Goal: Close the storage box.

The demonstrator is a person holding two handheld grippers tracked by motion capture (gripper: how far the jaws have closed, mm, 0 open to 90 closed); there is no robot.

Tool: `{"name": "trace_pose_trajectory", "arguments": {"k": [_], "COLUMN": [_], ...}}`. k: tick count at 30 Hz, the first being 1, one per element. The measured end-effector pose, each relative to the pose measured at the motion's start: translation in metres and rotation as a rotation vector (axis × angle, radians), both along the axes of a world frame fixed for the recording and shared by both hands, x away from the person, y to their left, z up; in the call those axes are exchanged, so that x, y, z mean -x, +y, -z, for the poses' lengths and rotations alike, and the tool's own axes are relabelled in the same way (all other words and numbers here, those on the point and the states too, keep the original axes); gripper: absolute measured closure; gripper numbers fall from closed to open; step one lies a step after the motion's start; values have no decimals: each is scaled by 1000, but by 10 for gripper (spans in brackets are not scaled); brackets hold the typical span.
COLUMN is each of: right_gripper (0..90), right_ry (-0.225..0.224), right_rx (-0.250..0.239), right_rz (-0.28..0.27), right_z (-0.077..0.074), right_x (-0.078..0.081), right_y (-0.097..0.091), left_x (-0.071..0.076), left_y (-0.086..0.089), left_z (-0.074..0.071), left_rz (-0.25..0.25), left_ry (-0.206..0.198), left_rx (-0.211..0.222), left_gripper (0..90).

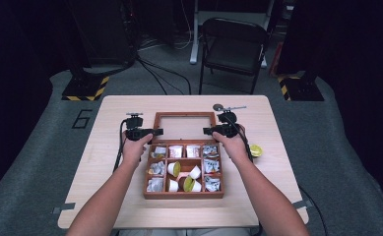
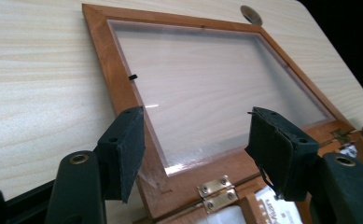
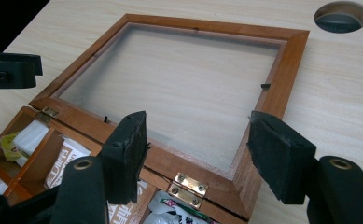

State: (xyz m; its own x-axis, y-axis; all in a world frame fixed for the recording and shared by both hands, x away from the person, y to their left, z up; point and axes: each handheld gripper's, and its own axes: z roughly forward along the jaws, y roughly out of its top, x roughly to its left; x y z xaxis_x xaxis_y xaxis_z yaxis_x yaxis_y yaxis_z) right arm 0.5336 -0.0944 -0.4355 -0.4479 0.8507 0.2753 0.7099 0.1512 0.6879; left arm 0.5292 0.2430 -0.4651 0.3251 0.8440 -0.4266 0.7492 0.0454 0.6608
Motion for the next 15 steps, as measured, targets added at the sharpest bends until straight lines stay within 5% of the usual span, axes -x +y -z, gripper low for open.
{"name": "trace_pose_trajectory", "arguments": {"k": [15], "right_gripper": [361], "right_ry": [82], "right_rx": [-15], "right_rz": [33], "right_z": [15], "right_x": [-11], "right_y": [-4], "left_x": [-7], "left_y": [0], "left_z": [9], "left_rz": [11], "left_ry": [31], "left_rx": [12], "left_gripper": [364]}}
